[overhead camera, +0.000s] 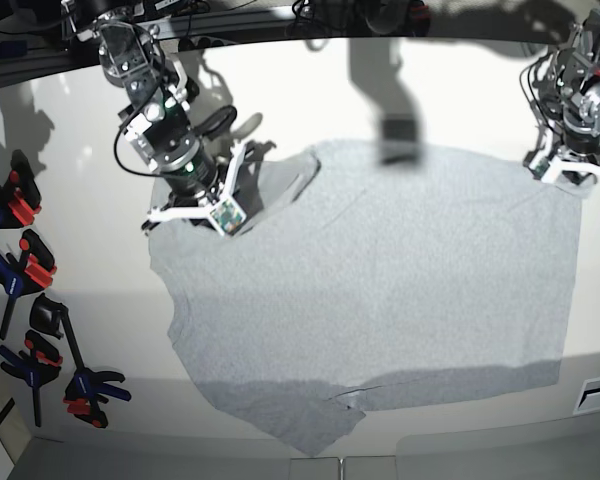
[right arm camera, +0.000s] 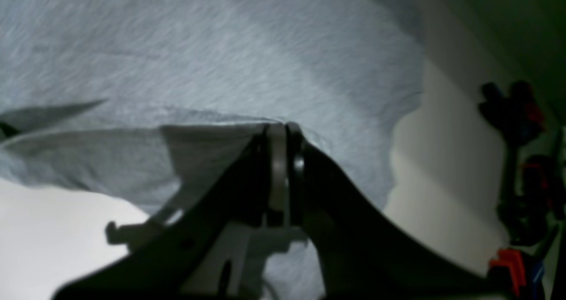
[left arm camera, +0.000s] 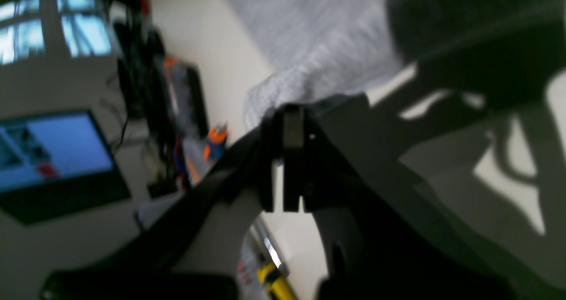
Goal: Fold the T-shirt properly
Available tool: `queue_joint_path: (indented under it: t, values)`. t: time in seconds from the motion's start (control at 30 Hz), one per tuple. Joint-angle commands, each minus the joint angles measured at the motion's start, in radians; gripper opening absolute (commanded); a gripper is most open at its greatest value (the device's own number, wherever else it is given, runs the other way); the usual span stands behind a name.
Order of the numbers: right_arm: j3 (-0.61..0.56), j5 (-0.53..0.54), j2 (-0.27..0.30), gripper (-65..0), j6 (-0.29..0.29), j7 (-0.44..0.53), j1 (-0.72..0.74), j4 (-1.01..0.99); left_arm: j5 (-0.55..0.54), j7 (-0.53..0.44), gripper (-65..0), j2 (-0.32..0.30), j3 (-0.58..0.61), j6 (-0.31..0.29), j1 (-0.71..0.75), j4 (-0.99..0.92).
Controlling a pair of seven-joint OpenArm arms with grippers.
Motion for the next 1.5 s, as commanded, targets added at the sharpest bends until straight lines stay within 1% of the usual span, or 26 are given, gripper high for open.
queue_joint_path:
  t: [0.0, 0.03, 0.1, 0.2, 0.27, 0.4, 0.5, 0.6, 0.77, 0.87, 0.93, 1.03, 1.27, 1.47]
  values:
    - [0.008, 0.002, 0.0, -65.0, -0.014, 0.031, 0.031, 0.006, 0.014, 0.002, -65.0, -0.021, -0.01, 0.016, -0.023, 0.011]
    - [0.008, 0.003, -0.009, -65.0, -0.014, 0.034, 0.046, -0.003, 0.014, 0.0, -65.0, -0.02, -0.01, 0.016, -0.033, 0.011]
    - [0.008, 0.003, -0.034, -65.0, -0.014, 0.037, 0.078, -0.032, -0.011, -0.045, -65.0, -0.02, -0.01, 0.016, -0.05, 0.011]
    - [0.008, 0.002, -0.077, -65.0, -0.014, 0.039, 0.132, -0.095, -0.112, -0.134, -65.0, -0.02, -0.01, 0.016, -0.063, 0.011]
    - [0.008, 0.002, -0.102, -65.0, -0.014, 0.042, 0.172, -0.153, -0.155, -0.179, -65.0, -0.02, -0.01, 0.016, -0.063, 0.011]
    - [0.008, 0.002, -0.149, -65.0, -0.014, 0.071, 0.263, -0.292, -0.198, -0.213, -65.0, -0.019, -0.01, 0.016, -0.063, 0.011]
    - [0.008, 0.002, -0.183, -65.0, -0.013, 0.087, 0.33, -0.393, -0.25, -0.241, -65.0, -0.015, -0.01, 0.015, -0.074, 0.005]
    - [0.008, 0.001, -0.223, -65.0, -0.013, 0.087, 0.396, -0.488, -0.298, -0.254, -65.0, 0.015, -0.009, 0.015, -0.119, -0.043]
    - [0.008, -0.005, -0.274, -65.0, -0.013, 0.087, 0.493, -0.616, -0.296, -0.257, -65.0, 0.094, -0.01, 0.015, -0.228, -0.165]
    - [0.008, -0.006, -0.296, -65.0, -0.013, 0.087, 0.542, -0.669, -0.296, -0.258, -65.0, 0.123, -0.01, 0.015, -0.282, -0.222]
    - [0.008, -0.006, -0.303, -65.0, -0.014, 0.087, 0.571, -0.693, -0.296, -0.259, -65.0, 0.134, -0.01, 0.016, -0.314, -0.252]
    - [0.008, -0.006, -0.302, -65.0, -0.014, 0.086, 0.608, -0.713, -0.297, -0.299, -65.0, 0.135, -0.01, 0.016, -0.357, -0.299]
    - [0.008, -0.005, -0.302, -65.0, -0.014, 0.087, 0.661, -0.726, -0.341, -0.299, -65.0, 0.135, -0.01, 0.016, -0.468, -0.439]
    - [0.008, -0.005, -0.302, -65.0, -0.022, 0.087, 0.666, -0.726, -0.342, -0.307, -65.0, 0.135, -0.01, 0.016, -0.497, -0.48]
